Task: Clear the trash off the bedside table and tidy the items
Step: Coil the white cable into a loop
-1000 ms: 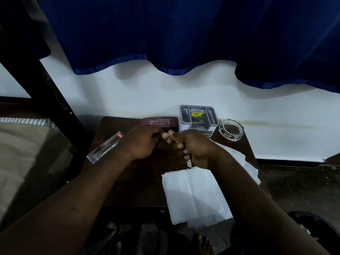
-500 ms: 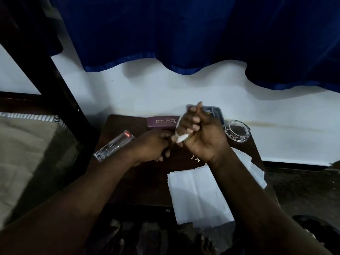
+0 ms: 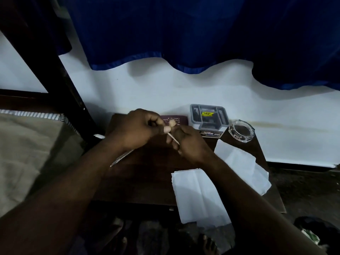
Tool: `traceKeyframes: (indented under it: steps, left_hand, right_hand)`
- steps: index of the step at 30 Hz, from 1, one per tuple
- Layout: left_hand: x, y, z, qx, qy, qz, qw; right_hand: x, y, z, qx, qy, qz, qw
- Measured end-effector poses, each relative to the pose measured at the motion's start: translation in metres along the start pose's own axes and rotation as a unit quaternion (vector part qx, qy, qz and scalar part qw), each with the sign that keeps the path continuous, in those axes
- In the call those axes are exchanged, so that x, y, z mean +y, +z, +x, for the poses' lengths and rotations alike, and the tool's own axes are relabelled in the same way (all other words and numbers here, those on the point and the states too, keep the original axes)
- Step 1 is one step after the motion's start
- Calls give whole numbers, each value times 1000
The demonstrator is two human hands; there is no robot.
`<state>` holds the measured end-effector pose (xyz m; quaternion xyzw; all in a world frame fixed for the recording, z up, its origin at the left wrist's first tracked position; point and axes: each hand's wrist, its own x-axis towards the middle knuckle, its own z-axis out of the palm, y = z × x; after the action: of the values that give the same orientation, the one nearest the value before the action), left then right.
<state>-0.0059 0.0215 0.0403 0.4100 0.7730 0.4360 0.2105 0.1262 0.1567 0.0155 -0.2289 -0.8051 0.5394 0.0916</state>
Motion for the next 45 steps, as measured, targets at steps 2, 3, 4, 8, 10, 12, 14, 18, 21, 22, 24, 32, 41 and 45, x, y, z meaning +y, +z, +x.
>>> traceKeyframes:
  steps: [2, 3, 4, 8, 10, 12, 14, 18, 21, 22, 24, 32, 41, 45]
  left_hand:
    - [-3, -3, -1, 37, 5, 4, 999]
    - [-3, -4, -1, 49, 1, 6, 999]
    - [-3, -5, -2, 55, -2, 4, 998]
    - [-2, -4, -2, 42, 10, -113, 993]
    - [-1, 1, -3, 41, -16, -167, 985]
    - [0, 10, -4, 28, -58, -191, 980]
    - [1, 20, -6, -18, -100, -169, 980]
    - [5, 34, -16, -156, -121, -143, 970]
    - [7, 39, -17, -152, -110, -142, 972]
    - [9, 39, -16, -143, -103, -123, 977]
    - [11, 40, -16, -131, -82, -48, 987]
    - [25, 36, -27, 41, 93, 212, 972]
    - [22, 30, -21, 127, 120, 102, 979]
    - [18, 36, -18, 132, 90, 31, 987]
  right_hand:
    - [-7, 1, -4, -60, 53, 79, 994]
    - [-11, 1, -5, -98, 65, 115, 986]
    - [-14, 1, -6, -137, 74, 156, 976]
    - [-26, -6, -9, -260, 138, 380, 877]
    - [-32, -11, -8, -306, 126, 488, 808]
    - [-36, -14, -5, -316, 84, 569, 755]
    - [-38, -16, -1, -268, 37, 629, 729]
    - [-34, -21, 7, -106, -1, 674, 731]
    - [-30, -18, 10, 3, -3, 658, 753]
    - [-30, -15, 11, 24, -5, 652, 757]
    - [-29, -10, 12, 60, -5, 641, 765]
    - [-25, 0, 13, 137, 0, 560, 817]
    - [-25, 9, 9, 66, 17, 545, 836]
    - [-27, 8, 7, 62, 38, 556, 828]
